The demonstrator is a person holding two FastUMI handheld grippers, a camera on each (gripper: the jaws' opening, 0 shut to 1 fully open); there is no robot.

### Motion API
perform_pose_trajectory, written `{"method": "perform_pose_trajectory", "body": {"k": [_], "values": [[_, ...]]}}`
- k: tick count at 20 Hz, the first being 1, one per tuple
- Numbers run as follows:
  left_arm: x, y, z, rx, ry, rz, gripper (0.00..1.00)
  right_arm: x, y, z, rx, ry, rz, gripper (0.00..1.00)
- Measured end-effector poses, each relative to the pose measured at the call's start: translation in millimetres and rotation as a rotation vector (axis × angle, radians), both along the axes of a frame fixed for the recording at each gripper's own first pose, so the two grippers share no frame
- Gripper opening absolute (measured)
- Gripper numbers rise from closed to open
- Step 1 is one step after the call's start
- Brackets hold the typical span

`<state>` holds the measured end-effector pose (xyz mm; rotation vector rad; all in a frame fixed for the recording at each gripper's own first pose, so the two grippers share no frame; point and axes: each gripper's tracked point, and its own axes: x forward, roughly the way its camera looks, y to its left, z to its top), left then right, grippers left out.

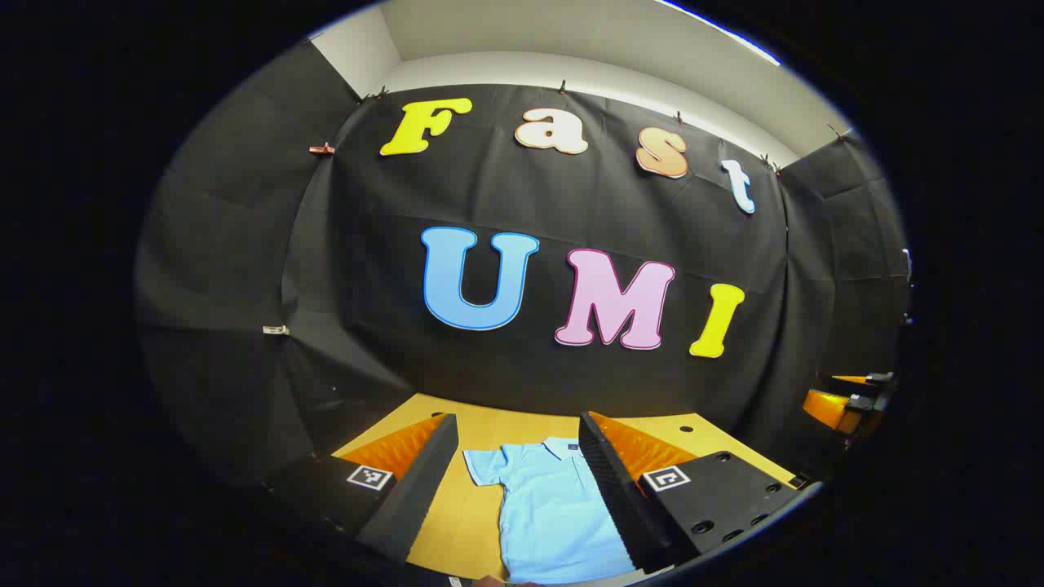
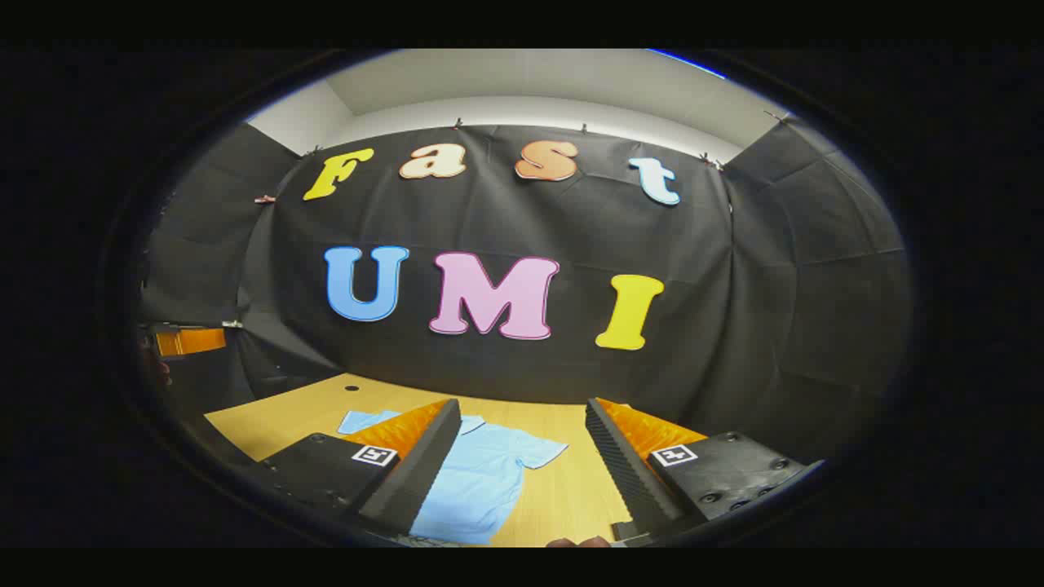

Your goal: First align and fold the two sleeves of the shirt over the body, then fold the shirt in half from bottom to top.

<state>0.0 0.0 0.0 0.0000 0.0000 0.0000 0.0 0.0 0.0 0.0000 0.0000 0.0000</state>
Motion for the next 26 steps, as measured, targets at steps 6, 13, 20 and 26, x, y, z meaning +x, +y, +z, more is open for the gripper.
{"method": "perform_pose_trajectory", "body": {"k": [6,13,20,26], "values": [[12.0,-0.7,3.4,-0.003,-0.005,-0.015,0.95,2.0,-8.5,4.9,-0.014,-0.002,-0.027,0.95],[17.1,-8.9,17.5,0.019,-0.034,-0.046,0.95,4.0,-19.2,15.5,-0.047,-0.017,-0.045,0.96],[15.9,0.1,25.2,0.031,-0.05,-0.056,0.95,20.4,-10.9,28.2,-0.05,-0.03,-0.022,0.96],[19.7,15.1,19.6,0.021,-0.036,-0.057,0.95,78.6,-24.4,28.2,-0.081,0.007,0.001,0.97]]}}
